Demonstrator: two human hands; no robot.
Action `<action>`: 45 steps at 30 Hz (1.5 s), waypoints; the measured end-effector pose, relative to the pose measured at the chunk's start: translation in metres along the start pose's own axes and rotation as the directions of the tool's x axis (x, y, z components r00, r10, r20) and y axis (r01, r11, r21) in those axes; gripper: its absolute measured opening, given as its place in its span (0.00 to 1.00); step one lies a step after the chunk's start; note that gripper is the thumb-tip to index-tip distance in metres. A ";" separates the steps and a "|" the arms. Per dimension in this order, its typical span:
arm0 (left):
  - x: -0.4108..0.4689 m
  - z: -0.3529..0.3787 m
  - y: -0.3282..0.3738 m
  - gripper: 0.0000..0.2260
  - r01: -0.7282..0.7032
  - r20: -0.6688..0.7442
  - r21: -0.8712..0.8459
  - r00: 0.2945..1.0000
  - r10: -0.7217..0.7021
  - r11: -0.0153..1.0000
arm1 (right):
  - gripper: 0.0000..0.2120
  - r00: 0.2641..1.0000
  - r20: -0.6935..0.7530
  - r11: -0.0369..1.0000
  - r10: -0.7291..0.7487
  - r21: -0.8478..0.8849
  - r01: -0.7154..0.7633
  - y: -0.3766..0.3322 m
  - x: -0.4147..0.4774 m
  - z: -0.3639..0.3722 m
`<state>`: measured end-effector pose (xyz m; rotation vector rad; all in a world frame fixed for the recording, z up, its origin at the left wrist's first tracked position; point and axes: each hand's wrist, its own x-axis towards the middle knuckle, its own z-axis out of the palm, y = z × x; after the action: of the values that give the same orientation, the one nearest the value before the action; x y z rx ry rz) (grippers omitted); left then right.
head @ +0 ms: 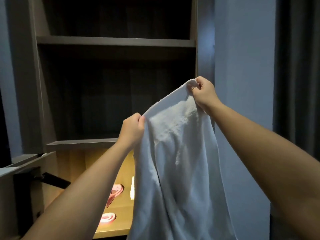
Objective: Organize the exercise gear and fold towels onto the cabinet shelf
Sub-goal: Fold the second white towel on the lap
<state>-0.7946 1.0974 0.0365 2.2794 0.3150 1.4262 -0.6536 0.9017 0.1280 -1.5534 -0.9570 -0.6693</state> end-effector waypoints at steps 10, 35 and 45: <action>-0.027 -0.007 0.001 0.16 -0.162 -0.001 -0.127 0.987 0.163 0.979 | 0.11 0.991 -0.033 0.979 0.130 0.160 -0.123 0.026 -0.025 0.006; -0.065 -0.027 -0.015 0.16 0.312 0.259 -0.337 0.938 -0.231 0.888 | 0.15 0.923 -0.033 0.902 0.384 -0.202 -0.382 0.037 -0.066 -0.019; -0.177 0.007 -0.010 0.15 0.414 0.773 -0.009 0.580 -0.256 0.910 | 0.14 0.420 0.709 0.823 0.567 -0.501 -0.266 0.038 -0.214 0.006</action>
<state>-0.8666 1.0327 -0.1116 2.2609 0.2958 0.2054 -0.7301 0.8598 -0.0707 -2.3896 -1.0777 0.4290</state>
